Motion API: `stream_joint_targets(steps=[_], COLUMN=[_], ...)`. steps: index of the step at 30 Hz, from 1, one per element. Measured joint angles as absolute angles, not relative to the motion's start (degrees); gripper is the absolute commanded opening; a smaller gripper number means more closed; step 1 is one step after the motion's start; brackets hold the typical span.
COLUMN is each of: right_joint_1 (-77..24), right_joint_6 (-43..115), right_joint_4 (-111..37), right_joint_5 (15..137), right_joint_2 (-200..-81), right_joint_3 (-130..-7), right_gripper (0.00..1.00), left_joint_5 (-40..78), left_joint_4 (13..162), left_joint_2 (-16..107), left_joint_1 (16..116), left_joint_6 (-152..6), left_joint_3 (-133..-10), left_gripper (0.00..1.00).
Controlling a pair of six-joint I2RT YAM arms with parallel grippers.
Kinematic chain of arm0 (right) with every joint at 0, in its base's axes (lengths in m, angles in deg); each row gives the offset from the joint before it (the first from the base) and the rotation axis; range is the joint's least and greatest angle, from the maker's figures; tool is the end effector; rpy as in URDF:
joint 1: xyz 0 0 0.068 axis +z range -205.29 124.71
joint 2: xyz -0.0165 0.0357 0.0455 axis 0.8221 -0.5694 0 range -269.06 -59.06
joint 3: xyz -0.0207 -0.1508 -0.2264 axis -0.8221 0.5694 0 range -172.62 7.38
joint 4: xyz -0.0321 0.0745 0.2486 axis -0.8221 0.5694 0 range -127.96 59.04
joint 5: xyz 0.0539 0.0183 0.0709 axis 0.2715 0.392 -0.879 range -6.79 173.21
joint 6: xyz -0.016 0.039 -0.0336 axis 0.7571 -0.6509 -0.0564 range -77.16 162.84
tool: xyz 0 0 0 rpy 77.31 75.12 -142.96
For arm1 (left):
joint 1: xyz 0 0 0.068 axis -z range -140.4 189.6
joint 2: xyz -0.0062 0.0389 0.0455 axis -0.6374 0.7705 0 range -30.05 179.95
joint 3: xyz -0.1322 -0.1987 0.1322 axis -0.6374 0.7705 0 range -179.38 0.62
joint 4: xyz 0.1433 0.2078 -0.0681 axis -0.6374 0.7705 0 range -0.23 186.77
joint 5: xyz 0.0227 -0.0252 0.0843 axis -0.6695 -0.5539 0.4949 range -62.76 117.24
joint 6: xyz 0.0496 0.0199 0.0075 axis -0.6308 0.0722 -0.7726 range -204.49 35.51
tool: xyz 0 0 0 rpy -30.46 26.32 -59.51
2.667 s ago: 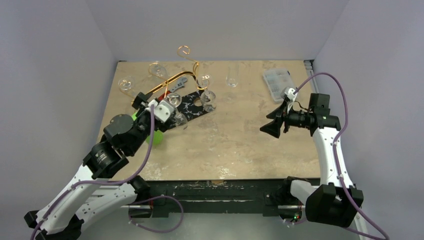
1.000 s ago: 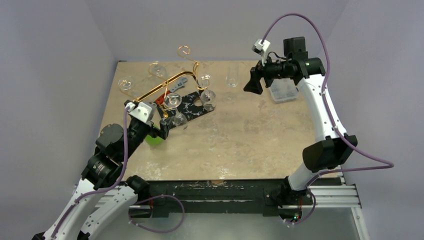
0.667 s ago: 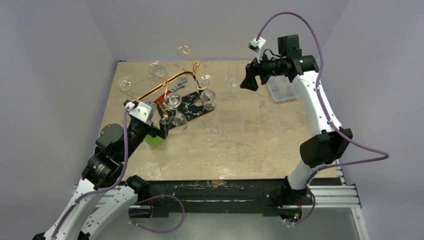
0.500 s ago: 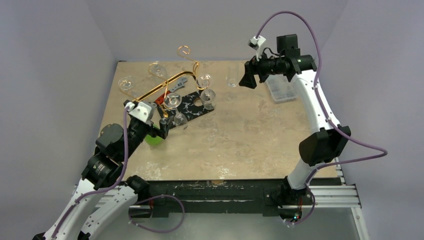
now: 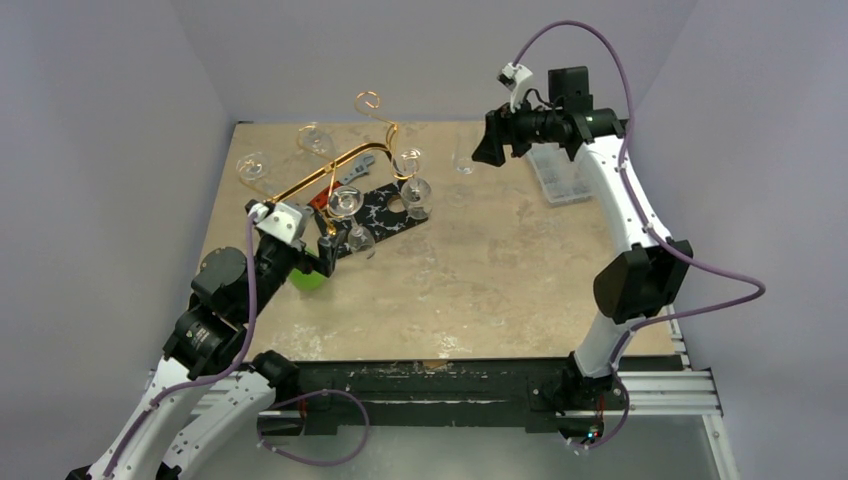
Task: Place the wine glass upside down on the wine glass rack
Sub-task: Pick up the wine glass at the center of the board.
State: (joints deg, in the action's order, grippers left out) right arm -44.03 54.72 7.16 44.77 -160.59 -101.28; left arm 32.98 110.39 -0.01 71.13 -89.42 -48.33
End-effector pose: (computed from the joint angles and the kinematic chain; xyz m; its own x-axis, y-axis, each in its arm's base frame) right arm 0.3769 0.0976 0.3994 -0.4604 -0.2561 -0.8500 -0.7442 0.6333 0.2123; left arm 0.0983 -0.0561 0.3785 0.0122 0.0930 -0.9956 0.4357 0.8957 0.0890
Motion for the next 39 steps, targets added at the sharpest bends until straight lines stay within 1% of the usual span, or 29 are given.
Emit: stream_joint_targets(steps=[9,22,26,30,35,37,39], right_joint_1=[-43.9,-42.1,-41.0,-40.5,-40.5,-40.5,-40.5], right_joint_6=[49.0,32.0,30.0,28.9,27.6,27.2,27.0], right_joint_4=[3.2,-7.0,-7.6,-8.4,-9.1,-8.9,-8.7], right_joint_5=[44.7,44.0,43.8,46.5,52.2,54.5,56.7], right_joint_2=[-163.3,-169.2,-169.1,-167.5,-166.9,-167.0,-167.2], right_joint_3=[-101.5,-103.0,-103.0,-102.2,-101.8,-101.8,-101.8], right_gripper=[0.78,0.82,0.82,0.82,0.79,0.75,0.68], left_joint_5=[33.7,34.4,34.5,34.5,34.5,34.5,34.5], left_joint_4=[110.4,110.4,110.4,110.4,110.4,110.4,110.4], left_joint_2=[-0.2,-0.3,-0.3,-0.3,-0.3,-0.3,-0.3], left_joint_1=[71.1,70.5,70.4,70.4,70.3,70.3,70.3], left_joint_6=[-89.4,-89.4,-89.4,-89.4,-89.4,-89.4,-89.4], left_joint_3=[-48.3,-48.2,-48.2,-48.2,-48.2,-48.2,-48.2], left_gripper=[0.94,0.94,0.94,0.94,0.94,0.94,0.94])
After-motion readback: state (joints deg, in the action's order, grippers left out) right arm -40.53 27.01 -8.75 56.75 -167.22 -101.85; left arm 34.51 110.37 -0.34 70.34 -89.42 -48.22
